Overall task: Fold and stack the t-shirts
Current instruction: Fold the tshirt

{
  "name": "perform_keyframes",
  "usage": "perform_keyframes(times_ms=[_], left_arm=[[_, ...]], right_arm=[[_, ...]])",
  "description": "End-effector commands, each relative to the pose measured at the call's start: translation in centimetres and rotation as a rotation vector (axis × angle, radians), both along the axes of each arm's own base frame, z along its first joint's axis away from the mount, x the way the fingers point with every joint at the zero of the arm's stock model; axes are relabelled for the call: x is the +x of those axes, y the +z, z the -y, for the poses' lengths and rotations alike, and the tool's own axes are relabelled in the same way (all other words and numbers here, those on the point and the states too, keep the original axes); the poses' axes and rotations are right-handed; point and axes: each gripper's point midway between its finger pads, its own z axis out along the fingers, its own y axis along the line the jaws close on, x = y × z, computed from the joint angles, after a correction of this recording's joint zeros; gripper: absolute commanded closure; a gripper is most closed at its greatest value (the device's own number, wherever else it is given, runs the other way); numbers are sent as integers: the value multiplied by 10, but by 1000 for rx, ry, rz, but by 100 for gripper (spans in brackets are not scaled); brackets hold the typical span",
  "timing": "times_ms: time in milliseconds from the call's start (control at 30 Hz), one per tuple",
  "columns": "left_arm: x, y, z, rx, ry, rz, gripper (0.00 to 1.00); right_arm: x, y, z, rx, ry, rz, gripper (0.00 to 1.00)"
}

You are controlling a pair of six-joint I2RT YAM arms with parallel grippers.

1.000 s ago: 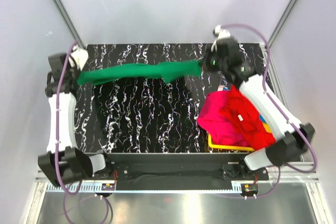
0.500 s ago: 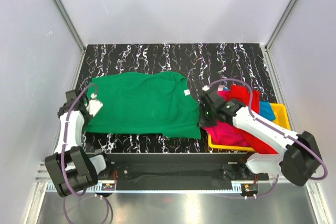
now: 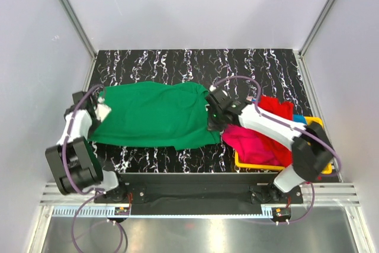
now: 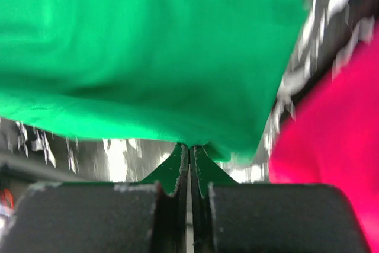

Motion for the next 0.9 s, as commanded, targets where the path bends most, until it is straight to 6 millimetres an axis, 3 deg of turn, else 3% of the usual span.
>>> perform_keyframes(times_ms=[0,33,67,100,167,267,333,533,700,867], left_arm=[[57,22,-16,17,77,192,100],[62,21,-18,21,85,199,100],[70,19,-21,28,84,206,100],[75,18,-21,28,86,215,100],[86,16,-23,21,87,225,100],[96,11,-26,24,87,214,100],[100,6,-28,26,83,197,100],[107,2,-26,38,51,176,100],[115,-2,-22,41,37,178,99],[117,-7,-23,48,43,181,93]], right_arm=[[54,4,-9,-19,12,116,100],[64,-10,-7,-40,3,96,100],[76,-5,-12,-35,4,114,100],[82,-14,-12,-58,11,105,100],[100,-11,-12,-46,-1,117,100],[115,-22,-9,-42,-12,101,100],[117,-32,-7,-67,3,86,100],[133,-22,3,-85,3,115,100],[139,-30,0,-103,51,104,100],[158,-26,10,-137,29,147,100]])
